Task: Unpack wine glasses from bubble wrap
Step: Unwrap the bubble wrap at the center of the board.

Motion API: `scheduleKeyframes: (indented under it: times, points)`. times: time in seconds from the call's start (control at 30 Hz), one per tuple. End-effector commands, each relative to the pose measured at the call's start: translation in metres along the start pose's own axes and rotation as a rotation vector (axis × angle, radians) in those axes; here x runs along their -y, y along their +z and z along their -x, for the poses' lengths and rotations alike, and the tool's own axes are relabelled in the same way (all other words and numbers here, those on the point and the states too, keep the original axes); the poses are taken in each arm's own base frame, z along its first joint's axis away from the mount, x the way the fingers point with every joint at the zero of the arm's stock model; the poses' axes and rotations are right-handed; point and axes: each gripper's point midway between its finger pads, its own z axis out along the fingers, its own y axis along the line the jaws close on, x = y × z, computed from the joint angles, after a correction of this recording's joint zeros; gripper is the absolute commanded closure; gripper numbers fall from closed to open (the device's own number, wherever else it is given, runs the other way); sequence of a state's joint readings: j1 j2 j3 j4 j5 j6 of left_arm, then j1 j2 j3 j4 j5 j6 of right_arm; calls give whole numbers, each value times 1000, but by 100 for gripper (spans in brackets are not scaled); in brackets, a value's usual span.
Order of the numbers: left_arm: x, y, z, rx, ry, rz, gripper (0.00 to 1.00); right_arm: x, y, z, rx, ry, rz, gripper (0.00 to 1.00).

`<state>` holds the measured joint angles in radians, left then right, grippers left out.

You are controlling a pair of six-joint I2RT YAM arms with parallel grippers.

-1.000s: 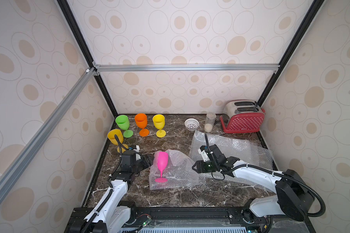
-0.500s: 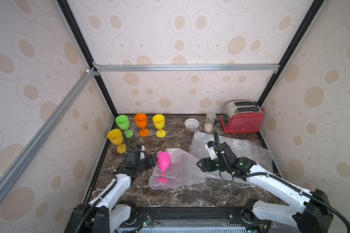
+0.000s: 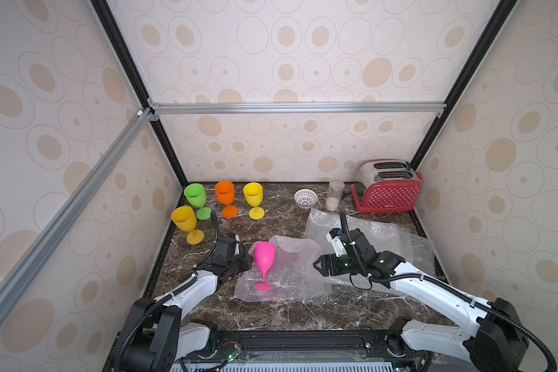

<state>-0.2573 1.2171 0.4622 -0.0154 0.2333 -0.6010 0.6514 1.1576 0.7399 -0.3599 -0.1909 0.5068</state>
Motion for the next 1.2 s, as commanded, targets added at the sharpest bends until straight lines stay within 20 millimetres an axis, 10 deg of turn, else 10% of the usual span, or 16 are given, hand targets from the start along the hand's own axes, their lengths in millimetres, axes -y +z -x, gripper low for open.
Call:
scheduleKeyframes:
  times: [0.0, 0.27, 0.7, 0.97, 1.17]
  points:
    - [-6, -3, 8, 39, 19, 44, 80, 14, 7, -8, -15, 50, -10, 20]
    - [-18, -3, 11, 37, 18, 106, 100, 56, 12, -23, -27, 157, -40, 16]
    - [-35, -9, 16, 44, -23, 138, 100, 102, -12, -33, -4, 275, -69, 15]
    - [-21, -8, 15, 15, -4, 70, 100, 45, -48, 15, 118, 15, 3, 19]
    - [-17, -13, 15, 17, 13, 61, 100, -8, -35, 43, 79, -233, -34, 21]
